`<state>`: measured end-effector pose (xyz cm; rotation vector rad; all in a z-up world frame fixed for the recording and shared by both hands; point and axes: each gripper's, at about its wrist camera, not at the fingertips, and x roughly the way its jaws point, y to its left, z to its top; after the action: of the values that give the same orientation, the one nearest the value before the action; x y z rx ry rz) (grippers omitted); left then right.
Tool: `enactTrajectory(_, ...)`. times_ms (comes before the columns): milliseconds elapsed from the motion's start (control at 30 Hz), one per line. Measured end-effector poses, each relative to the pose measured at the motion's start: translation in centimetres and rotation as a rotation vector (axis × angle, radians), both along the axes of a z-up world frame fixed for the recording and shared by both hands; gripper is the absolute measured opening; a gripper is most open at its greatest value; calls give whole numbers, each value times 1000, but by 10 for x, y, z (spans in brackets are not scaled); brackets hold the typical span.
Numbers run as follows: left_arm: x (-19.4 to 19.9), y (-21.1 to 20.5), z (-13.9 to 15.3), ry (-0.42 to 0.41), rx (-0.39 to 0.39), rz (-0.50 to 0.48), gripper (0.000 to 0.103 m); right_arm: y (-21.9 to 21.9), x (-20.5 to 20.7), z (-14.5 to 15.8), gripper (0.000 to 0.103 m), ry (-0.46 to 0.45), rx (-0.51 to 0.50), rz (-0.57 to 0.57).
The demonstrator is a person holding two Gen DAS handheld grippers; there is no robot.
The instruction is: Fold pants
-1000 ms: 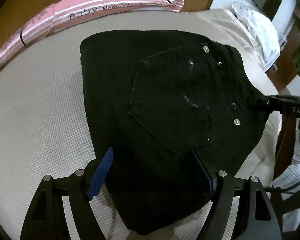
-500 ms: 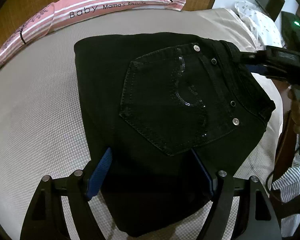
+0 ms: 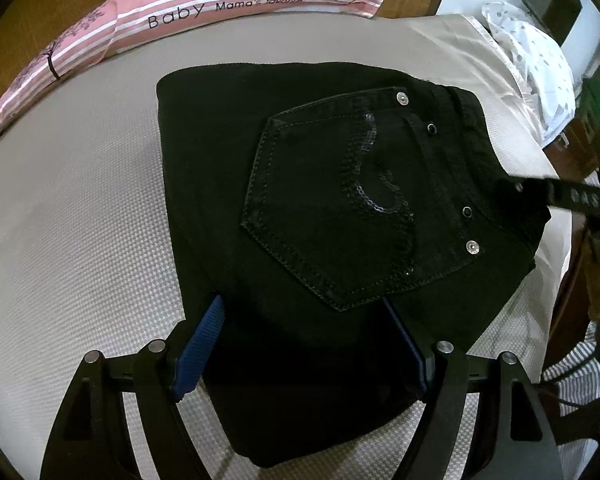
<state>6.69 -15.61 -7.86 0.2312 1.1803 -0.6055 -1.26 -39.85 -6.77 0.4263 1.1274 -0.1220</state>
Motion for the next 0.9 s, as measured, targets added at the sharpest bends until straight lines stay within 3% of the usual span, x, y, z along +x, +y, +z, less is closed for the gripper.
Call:
enactTrajectory(267,6,5,9,-1,24,21,78,-3,-15,-5,43,13,97,7)
enactTrajectory(433,21,31,15,34,-72,73,78,-14,-13,-10,45,12,186,50)
enactTrajectory(600,45,60,5,155,-211,161,78,-20,-11,-14,46,5,242,94)
enactTrajectory(767,61,70,-11,240,-274,223,78,-26,-8,-19,47,-14,303,128)
enactTrajectory(900,66,72,-15,267,-328,218,78,-35,-7,-23,47,-28,372,151)
